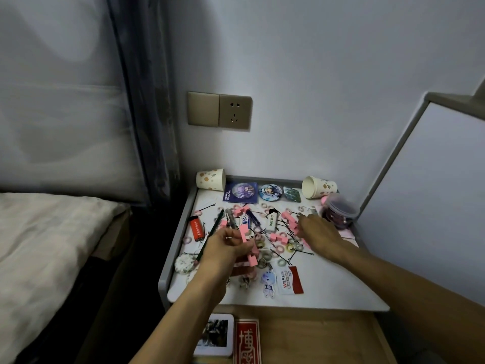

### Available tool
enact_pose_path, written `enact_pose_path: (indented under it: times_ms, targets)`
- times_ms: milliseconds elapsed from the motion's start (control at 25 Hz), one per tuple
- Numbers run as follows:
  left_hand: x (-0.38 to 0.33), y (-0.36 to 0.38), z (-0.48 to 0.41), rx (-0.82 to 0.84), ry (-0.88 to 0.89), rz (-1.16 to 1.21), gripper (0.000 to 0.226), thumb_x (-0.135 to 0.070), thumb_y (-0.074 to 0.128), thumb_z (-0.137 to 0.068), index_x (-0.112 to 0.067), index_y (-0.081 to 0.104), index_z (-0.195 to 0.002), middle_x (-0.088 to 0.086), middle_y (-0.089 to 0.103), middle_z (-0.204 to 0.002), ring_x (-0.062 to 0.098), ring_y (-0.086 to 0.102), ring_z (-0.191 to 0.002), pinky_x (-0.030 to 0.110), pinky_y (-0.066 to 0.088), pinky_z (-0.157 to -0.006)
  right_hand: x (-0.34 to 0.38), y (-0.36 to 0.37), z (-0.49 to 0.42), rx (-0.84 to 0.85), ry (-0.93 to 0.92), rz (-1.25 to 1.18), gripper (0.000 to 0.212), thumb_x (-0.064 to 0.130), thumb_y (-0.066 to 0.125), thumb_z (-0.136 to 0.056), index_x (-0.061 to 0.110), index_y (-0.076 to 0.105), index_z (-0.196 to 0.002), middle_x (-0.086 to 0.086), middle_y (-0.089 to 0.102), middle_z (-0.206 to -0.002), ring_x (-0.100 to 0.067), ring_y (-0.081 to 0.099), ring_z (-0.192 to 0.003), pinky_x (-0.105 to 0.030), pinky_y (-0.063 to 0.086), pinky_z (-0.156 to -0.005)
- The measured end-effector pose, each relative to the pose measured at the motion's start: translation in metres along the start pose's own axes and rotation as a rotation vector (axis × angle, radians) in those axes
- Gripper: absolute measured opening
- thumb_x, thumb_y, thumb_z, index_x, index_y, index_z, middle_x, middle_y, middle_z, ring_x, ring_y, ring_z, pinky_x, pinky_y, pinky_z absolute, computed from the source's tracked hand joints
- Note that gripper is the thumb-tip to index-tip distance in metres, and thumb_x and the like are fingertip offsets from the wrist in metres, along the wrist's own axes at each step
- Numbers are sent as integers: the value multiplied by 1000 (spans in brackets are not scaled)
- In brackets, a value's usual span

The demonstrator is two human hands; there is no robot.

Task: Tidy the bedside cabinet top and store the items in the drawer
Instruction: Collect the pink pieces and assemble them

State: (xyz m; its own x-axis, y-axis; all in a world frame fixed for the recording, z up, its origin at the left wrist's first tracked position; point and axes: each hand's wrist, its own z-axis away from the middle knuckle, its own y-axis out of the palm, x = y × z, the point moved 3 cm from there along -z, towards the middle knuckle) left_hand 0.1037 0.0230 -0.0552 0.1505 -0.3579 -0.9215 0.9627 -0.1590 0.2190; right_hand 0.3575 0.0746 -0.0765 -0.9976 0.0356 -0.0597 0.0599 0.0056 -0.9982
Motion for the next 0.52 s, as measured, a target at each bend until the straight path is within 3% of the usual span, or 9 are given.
enact_pose_path:
  times_ms: [160,320,440,520]
  targets:
    - [5,6,6,27,-6,-4,34,3,64,-88,-7,54,-119,26,65,-99,33,73,-85,43,61,-64,-6,4,7,-50,3,-21,20,17,49,-98,12,48,-117,-11,65,-105,-29,63,-89,-32,34,-59]
    - [8,10,5,32,10,-12,42,4,60,-90,-21,56,-124,20,70,-101,32,74,-86,44,61,-67,-6,8,14,-60,-3,-52,26,12,51,-97,11,44,-122,-12,64,-107,-29,63,-87,-34,39,-60]
    - [8,14,5,26,37,-5,34,-4,61,-93,-21,59,-122,18,72,-100,30,74,-82,37,59,-61,5,-11,22,-99,11,-125,21,21,53,-99,12,55,-117,-10,66,-109,-26,64,-90,-36,51,-69]
    - [9,19,8,17,69,-40,24,-14,63,-93,-18,64,-117,13,75,-92,25,73,-72,33,56,-58,18,-29,39,-156,17,-333,20,27,55,-98,14,63,-112,-4,69,-104,-17,65,-85,-32,52,-70]
